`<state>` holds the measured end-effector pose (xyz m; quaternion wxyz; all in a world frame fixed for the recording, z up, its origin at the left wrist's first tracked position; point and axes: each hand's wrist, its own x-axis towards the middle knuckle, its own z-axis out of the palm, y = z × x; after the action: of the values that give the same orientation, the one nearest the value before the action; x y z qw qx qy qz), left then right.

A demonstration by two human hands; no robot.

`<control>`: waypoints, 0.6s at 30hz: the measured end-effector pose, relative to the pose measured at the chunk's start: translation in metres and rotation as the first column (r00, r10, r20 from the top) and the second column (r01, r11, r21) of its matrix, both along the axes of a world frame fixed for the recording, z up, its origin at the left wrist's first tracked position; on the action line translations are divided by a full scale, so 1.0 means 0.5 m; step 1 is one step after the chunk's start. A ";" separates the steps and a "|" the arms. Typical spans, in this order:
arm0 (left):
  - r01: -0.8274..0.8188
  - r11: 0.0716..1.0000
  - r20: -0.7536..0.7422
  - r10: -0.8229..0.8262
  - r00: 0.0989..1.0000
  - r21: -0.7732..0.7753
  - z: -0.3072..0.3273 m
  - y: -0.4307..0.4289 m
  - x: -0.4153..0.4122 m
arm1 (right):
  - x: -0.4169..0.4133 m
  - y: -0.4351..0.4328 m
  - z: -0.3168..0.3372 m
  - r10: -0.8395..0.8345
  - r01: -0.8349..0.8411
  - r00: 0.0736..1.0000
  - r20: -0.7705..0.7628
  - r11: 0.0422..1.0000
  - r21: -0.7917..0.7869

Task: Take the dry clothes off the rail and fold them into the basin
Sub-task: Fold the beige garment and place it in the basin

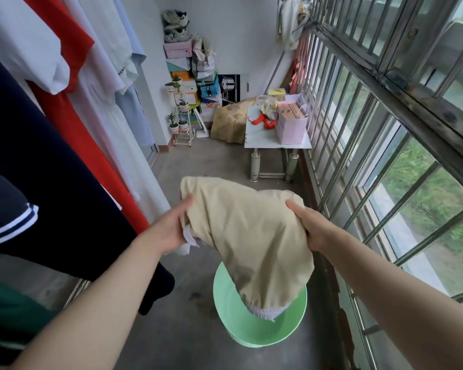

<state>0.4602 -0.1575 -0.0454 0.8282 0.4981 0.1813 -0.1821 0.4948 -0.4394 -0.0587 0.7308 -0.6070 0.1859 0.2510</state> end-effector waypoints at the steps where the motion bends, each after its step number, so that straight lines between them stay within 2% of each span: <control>1: 0.016 0.999 -0.027 -0.015 1.000 0.048 -0.025 -0.007 -0.003 | -0.001 0.002 0.006 0.006 -0.006 1.000 -0.009 1.000 -0.007; 4: -0.085 0.978 -0.029 0.092 0.995 0.191 -0.058 -0.025 0.002 | 0.006 -0.006 -0.001 -0.007 0.016 0.998 0.070 0.993 -0.121; 6: -0.102 0.970 -0.003 0.105 0.994 0.219 -0.059 -0.024 0.010 | 0.008 -0.020 -0.008 -0.025 0.069 0.983 0.179 0.967 -0.244; 8: -0.109 0.972 0.008 0.110 0.994 0.206 -0.059 -0.016 0.013 | 0.008 -0.023 -0.016 -0.001 0.077 0.968 0.250 0.952 -0.297; 10: -0.086 0.977 0.026 0.083 0.996 0.197 -0.060 -0.007 0.017 | 0.005 -0.016 -0.017 0.012 0.043 0.975 0.220 0.968 -0.245; 14: -0.010 1.000 0.045 0.010 0.999 -0.002 -0.065 -0.001 0.005 | -0.004 -0.014 0.000 0.045 -0.044 0.998 0.053 0.999 -0.020; 16: 0.007 0.995 0.114 -0.018 0.993 0.098 -0.077 -0.005 -0.006 | -0.009 -0.016 0.010 0.116 -0.117 0.993 0.032 0.993 0.018; 18: 0.033 0.963 0.136 -0.071 0.988 0.269 -0.089 -0.006 -0.009 | -0.011 -0.015 0.009 0.241 -0.235 0.969 0.061 0.968 -0.093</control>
<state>0.4557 -0.1604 -0.0897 0.7597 0.6212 0.1306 -0.1415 0.4893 -0.4469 -0.0540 0.6751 -0.6639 0.0960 0.3069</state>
